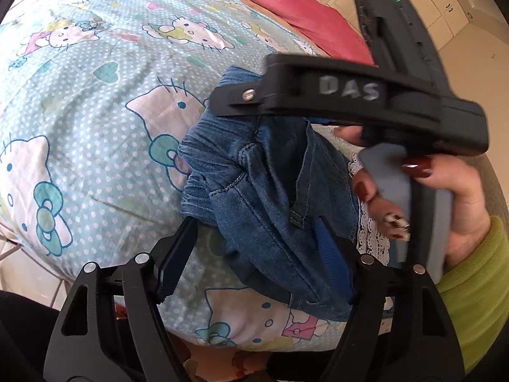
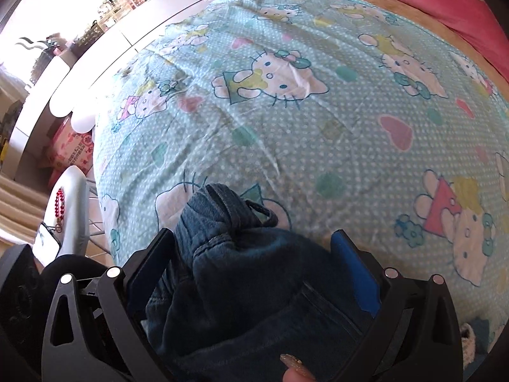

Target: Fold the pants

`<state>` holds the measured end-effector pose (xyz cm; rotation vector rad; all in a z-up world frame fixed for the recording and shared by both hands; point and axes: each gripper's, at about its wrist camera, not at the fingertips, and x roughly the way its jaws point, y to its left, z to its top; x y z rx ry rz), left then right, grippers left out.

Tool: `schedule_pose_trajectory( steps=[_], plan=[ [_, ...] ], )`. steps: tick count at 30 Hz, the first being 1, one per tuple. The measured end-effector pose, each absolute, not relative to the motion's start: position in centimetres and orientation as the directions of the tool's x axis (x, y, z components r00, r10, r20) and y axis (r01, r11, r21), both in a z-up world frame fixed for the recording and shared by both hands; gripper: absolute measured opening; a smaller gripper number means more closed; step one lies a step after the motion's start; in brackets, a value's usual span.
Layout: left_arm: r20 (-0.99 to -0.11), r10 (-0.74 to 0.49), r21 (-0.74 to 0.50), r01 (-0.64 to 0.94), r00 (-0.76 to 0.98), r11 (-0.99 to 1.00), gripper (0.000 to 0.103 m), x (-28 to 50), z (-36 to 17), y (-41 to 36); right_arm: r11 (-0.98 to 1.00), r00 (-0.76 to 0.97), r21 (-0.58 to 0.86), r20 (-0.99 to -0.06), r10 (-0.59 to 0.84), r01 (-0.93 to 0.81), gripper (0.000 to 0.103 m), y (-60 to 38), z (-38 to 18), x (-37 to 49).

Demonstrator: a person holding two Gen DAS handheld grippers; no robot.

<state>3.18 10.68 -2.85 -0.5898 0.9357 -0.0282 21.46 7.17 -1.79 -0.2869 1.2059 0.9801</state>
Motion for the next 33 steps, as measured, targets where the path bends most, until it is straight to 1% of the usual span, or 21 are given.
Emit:
schedule_pose_trajectory(
  steps=[1,2,3,4,5,7,9,11,14,17,22,25,28,29,31,32,33],
  plan=[
    [-0.749,-0.272,-0.488,-0.226,0.604,0.843,0.068,3.2,-2.9,10.7,0.570,0.013,0.311,-0.871,0.492,-0.760,0.069,7.3,-2.1,21.4],
    [-0.748,-0.273,-0.490,-0.227,0.604,0.842,0.069,3.2,-2.9,10.7,0.559,-0.003,0.334,-0.861,0.509,-0.759,0.063,7.3,-2.2,21.3],
    [-0.744,-0.279,-0.498,-0.226,0.607,0.837,0.070,3.1,-2.8,10.9,0.551,-0.009,0.347,-0.851,0.525,-0.759,0.051,7.2,-2.1,21.1],
    [-0.736,-0.290,-0.511,-0.221,0.612,0.831,0.075,3.2,-2.9,11.1,0.541,-0.015,0.358,-0.843,0.537,-0.761,0.044,7.0,-1.9,20.9],
    [-0.731,-0.298,-0.519,-0.217,0.614,0.827,0.079,3.3,-2.9,11.2,0.537,-0.011,0.359,-0.838,0.545,-0.763,0.042,6.7,-1.6,20.8],
    [-0.725,-0.293,-0.518,-0.212,0.624,0.829,0.081,3.2,-2.7,11.3,0.540,0.012,0.351,-0.830,0.557,-0.765,0.035,6.0,-0.8,20.7],
    [-0.719,-0.291,-0.520,-0.210,0.632,0.828,0.084,3.2,-2.5,11.4,0.537,0.032,0.356,-0.811,0.584,-0.765,0.033,5.0,0.3,20.6],
    [-0.708,-0.291,-0.526,-0.206,0.643,0.825,0.086,3.2,-2.2,11.5,0.530,0.044,0.377,-0.784,0.620,-0.760,0.033,3.4,1.5,20.7],
    [-0.685,-0.285,-0.525,-0.184,0.670,0.831,0.092,3.3,-1.4,11.4,0.519,0.065,0.403,-0.740,0.669,-0.754,0.033,0.6,3.2,20.8],
    [-0.653,-0.331,-0.548,-0.123,0.682,0.828,0.093,3.8,-0.9,10.2,0.507,0.095,0.421,-0.692,0.715,-0.752,0.033,-2.8,4.8,20.8],
    [-0.627,-0.425,-0.549,0.016,0.653,0.836,0.093,5.1,-0.2,6.0,0.491,0.119,0.471,-0.622,0.774,-0.732,0.033,-8.2,5.9,20.9],
    [-0.603,-0.470,-0.541,0.103,0.645,0.835,0.093,5.2,0.4,3.6,0.498,0.143,0.482,-0.599,0.788,-0.721,0.033,-11.4,6.0,20.7],
    [-0.580,-0.501,-0.530,0.169,0.643,0.831,0.093,5.1,1.1,1.9,0.509,0.157,0.498,-0.589,0.792,-0.702,0.035,-14.2,5.6,20.4],
    [-0.573,-0.513,-0.530,0.188,0.639,0.827,0.093,5.1,1.0,1.3,0.514,0.159,0.500,-0.591,0.791,-0.697,0.036,-14.8,5.4,20.3],
    [-0.565,-0.544,-0.533,0.229,0.620,0.814,0.093,5.1,1.1,0.2,0.526,0.168,0.511,-0.590,0.790,-0.680,0.046,-16.5,4.9,20.0],
    [-0.563,-0.555,-0.533,0.244,0.613,0.810,0.093,5.1,1.0,-0.5,0.535,0.175,0.524,-0.586,0.791,-0.663,0.050,-17.6,4.6,19.9],
    [-0.560,-0.565,-0.529,0.264,0.606,0.807,0.093,5.1,1.1,-1.0,0.539,0.184,0.536,-0.577,0.795,-0.650,0.058,-18.5,4.3,19.8]
  ],
)
